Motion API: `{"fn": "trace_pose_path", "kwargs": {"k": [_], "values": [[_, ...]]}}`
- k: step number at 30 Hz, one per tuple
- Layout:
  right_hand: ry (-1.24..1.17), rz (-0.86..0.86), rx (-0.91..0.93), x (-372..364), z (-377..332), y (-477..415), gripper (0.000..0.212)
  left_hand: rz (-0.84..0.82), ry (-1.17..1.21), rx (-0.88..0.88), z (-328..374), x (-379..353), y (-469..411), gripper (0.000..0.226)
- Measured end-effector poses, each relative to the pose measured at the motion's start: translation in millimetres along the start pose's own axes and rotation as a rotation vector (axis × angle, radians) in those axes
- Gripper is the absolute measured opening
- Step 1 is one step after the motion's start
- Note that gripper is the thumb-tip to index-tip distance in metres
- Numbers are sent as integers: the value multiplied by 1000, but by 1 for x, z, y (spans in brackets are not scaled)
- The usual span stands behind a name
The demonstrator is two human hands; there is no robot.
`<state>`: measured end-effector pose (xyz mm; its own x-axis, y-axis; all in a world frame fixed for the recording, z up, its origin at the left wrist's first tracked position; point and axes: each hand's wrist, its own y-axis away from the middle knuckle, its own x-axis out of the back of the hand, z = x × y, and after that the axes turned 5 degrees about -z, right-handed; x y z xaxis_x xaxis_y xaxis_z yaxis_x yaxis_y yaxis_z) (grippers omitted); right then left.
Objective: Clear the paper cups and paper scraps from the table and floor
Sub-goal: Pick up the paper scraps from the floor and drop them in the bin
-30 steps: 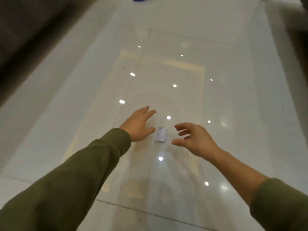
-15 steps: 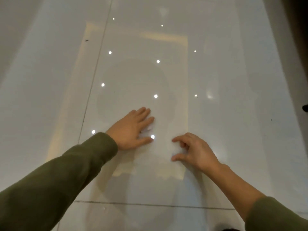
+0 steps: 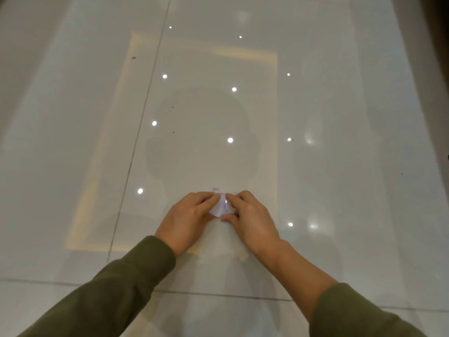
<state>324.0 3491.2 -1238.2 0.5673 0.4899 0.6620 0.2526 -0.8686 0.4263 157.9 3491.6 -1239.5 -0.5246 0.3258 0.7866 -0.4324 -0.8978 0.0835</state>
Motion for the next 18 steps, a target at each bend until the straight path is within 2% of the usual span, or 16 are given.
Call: {"fn": "trace_pose_path", "kwargs": {"k": [2, 6, 10, 13, 18], "values": [[-28, 8, 1, -3, -5, -4, 38, -21, 4, 59, 7, -5, -5, 22], [-93, 48, -65, -2, -7, -11, 27, 30, 163, 128, 11, -7, -13, 11], [-131, 51, -91, 9, -9, -13, 19, -21, 431, 417, 14, -1, -22, 15], [-68, 33, 29, 32, -23, -19, 16, 24, 546, 465, 19, 24, -30, 18], [4, 49, 275, 100, -104, -35, 10, 252, 623, 382, 41, 115, -32, 23]]}}
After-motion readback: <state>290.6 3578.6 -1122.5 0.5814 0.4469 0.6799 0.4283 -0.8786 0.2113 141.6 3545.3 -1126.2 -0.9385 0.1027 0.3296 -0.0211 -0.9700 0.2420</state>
